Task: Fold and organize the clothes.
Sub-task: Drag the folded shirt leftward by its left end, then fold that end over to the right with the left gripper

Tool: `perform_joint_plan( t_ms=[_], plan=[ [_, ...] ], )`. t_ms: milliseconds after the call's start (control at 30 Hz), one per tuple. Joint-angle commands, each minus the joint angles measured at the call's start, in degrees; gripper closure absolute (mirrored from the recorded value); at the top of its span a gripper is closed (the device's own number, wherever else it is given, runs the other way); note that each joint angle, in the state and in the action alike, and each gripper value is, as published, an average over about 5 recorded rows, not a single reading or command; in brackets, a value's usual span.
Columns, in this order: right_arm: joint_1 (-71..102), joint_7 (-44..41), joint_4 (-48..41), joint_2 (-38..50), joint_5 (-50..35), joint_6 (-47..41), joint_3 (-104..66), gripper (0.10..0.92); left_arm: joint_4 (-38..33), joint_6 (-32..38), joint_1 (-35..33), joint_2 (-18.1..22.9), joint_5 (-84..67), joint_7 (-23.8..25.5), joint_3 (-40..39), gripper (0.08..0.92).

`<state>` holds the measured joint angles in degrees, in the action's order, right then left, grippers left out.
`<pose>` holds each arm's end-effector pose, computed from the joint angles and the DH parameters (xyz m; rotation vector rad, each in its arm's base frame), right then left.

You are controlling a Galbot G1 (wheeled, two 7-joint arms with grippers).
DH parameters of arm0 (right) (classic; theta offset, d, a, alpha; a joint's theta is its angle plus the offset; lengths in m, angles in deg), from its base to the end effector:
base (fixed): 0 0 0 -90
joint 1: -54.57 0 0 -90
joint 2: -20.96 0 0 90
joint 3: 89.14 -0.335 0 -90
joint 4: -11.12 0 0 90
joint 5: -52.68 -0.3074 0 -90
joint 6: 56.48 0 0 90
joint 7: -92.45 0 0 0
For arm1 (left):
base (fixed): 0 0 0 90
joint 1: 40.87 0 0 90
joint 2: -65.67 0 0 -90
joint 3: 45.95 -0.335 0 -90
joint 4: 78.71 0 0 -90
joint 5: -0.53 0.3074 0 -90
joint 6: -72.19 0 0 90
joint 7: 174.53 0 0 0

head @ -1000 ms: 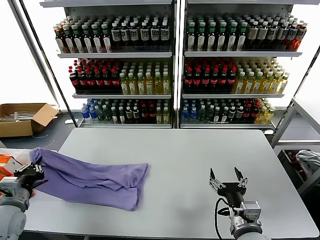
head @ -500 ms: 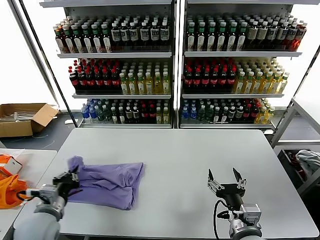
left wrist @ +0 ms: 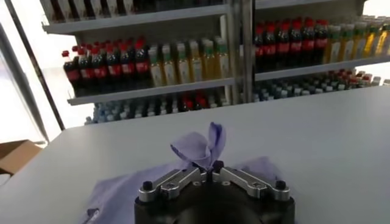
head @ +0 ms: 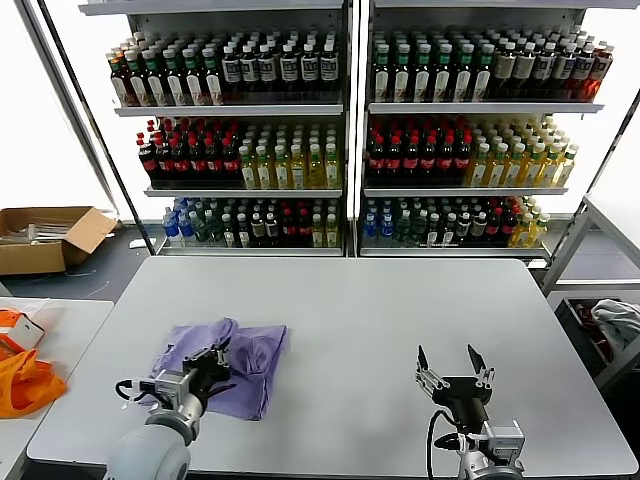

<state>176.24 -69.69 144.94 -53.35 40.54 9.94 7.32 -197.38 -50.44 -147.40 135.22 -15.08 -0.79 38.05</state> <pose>0.1223 -0.0090 -0.2215 -0.0401 -2.9019 0.0481 0.2044 0.0391 -0.2542 -0.1857 -2.7280 -0.1568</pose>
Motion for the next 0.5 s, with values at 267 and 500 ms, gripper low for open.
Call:
perform_joint_plan(
  t_ms=[267, 500],
  plan=[
    [3.1, -0.1, 1.6, -1.4, 2.2, 0.8, 0.2, 0.203, 3.7, -0.3, 2.7, 3.1, 1.4, 0.5, -6.6, 0.902],
    [3.5, -0.2, 2.3, -1.7, 2.8, 0.8, 0.6, 0.203, 4.9, 2.1, 2.2, 3.8, 0.1, 0.5, -7.8, 0.8]
  ],
)
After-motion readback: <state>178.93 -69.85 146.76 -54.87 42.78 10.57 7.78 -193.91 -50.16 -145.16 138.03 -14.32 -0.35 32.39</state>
